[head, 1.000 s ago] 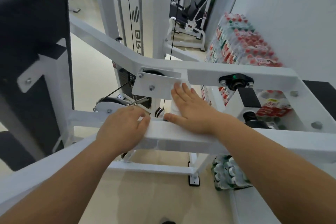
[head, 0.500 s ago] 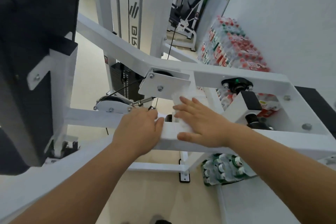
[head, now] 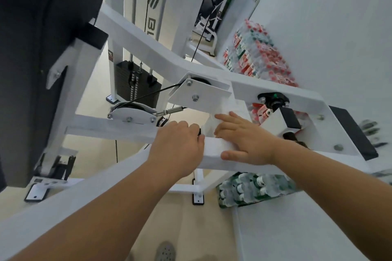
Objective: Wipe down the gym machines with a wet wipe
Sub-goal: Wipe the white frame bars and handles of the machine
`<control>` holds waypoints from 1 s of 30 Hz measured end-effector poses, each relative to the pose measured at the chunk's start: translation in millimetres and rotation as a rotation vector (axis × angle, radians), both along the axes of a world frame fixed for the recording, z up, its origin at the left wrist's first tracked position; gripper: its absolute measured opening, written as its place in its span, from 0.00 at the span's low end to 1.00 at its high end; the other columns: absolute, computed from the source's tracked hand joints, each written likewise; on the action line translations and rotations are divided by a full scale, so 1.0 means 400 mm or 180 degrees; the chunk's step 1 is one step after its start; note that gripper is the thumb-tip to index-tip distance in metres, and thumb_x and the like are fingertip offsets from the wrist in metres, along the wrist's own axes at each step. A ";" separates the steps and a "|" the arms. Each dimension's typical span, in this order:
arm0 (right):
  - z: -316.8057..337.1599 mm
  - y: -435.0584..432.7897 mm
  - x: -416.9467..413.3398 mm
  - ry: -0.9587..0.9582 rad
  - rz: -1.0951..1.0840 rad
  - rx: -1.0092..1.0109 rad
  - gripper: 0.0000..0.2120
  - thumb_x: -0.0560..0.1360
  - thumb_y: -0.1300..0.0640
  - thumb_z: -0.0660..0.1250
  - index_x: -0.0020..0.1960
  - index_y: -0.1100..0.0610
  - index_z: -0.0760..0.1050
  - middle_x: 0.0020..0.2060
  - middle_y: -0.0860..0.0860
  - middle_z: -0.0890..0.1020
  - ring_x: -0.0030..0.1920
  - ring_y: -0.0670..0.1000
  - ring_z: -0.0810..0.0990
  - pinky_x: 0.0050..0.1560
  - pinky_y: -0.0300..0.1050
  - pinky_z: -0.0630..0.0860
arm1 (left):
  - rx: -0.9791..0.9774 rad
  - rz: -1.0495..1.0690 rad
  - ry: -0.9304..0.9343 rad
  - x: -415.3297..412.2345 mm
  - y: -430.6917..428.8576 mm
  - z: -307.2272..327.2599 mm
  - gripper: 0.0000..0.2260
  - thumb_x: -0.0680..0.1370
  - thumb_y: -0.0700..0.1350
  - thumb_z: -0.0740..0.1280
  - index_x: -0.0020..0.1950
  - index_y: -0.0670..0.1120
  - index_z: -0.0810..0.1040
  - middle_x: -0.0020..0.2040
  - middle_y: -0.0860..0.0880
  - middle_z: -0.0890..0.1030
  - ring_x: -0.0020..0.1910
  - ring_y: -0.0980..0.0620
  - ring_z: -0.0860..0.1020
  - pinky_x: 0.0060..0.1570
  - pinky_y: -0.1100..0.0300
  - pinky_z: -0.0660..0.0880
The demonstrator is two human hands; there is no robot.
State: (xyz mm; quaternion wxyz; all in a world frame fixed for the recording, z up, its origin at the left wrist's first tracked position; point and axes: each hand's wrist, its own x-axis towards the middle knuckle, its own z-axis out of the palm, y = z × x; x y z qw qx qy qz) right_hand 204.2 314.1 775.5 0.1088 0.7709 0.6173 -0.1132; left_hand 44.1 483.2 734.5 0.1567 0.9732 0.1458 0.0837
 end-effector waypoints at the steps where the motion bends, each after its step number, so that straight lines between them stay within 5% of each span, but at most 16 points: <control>1: 0.001 -0.005 0.008 -0.0013 0.0010 -0.0012 0.42 0.77 0.25 0.43 0.73 0.53 0.72 0.71 0.48 0.73 0.82 0.50 0.50 0.82 0.57 0.45 | 0.0021 -0.0014 0.0008 0.000 -0.001 0.000 0.13 0.84 0.55 0.50 0.50 0.52 0.72 0.49 0.49 0.78 0.50 0.46 0.75 0.44 0.51 0.65; 8: -0.013 0.048 -0.017 -0.0010 -0.1044 0.0218 0.52 0.71 0.21 0.31 0.83 0.51 0.55 0.83 0.47 0.52 0.82 0.49 0.40 0.81 0.52 0.38 | -0.0046 -0.0072 0.0085 0.001 -0.004 0.001 0.14 0.84 0.54 0.50 0.53 0.51 0.73 0.50 0.48 0.78 0.51 0.45 0.76 0.48 0.50 0.70; 13: -0.058 -0.077 -0.265 -0.0362 -0.1317 0.0417 0.46 0.76 0.25 0.33 0.83 0.55 0.37 0.81 0.50 0.35 0.80 0.49 0.31 0.80 0.49 0.34 | -0.0232 -0.0068 -0.0045 0.005 -0.001 -0.006 0.13 0.83 0.52 0.51 0.51 0.50 0.73 0.48 0.48 0.78 0.48 0.44 0.75 0.47 0.49 0.73; 17: -0.135 -0.143 -0.306 -0.0745 -0.1708 0.0883 0.44 0.80 0.28 0.40 0.83 0.58 0.37 0.82 0.55 0.37 0.82 0.54 0.35 0.80 0.56 0.39 | 0.0099 -0.0190 -0.0151 -0.004 -0.014 -0.006 0.14 0.83 0.53 0.51 0.52 0.50 0.74 0.46 0.49 0.77 0.46 0.45 0.74 0.46 0.49 0.73; 20: -0.154 -0.156 -0.258 -0.0656 -0.2731 0.1596 0.45 0.79 0.28 0.38 0.83 0.60 0.41 0.82 0.57 0.39 0.81 0.57 0.35 0.80 0.62 0.41 | 0.0144 -0.0248 -0.0309 -0.004 -0.014 -0.005 0.15 0.82 0.53 0.51 0.51 0.48 0.75 0.46 0.48 0.77 0.46 0.44 0.74 0.45 0.47 0.74; 26: -0.221 -0.071 -0.383 -0.0035 -0.2891 0.2386 0.45 0.80 0.29 0.40 0.81 0.63 0.36 0.80 0.59 0.32 0.80 0.59 0.29 0.79 0.54 0.31 | 0.0146 -0.0395 -0.0793 0.015 -0.052 0.003 0.15 0.80 0.50 0.55 0.53 0.44 0.78 0.48 0.45 0.79 0.46 0.41 0.75 0.46 0.46 0.74; 30: -0.219 -0.047 -0.320 0.0269 -0.3905 0.3110 0.45 0.79 0.29 0.37 0.80 0.61 0.30 0.78 0.58 0.26 0.77 0.56 0.23 0.78 0.53 0.28 | 0.0170 -0.0610 -0.0916 0.041 -0.114 0.005 0.16 0.81 0.50 0.56 0.59 0.44 0.79 0.55 0.43 0.79 0.52 0.40 0.76 0.53 0.44 0.73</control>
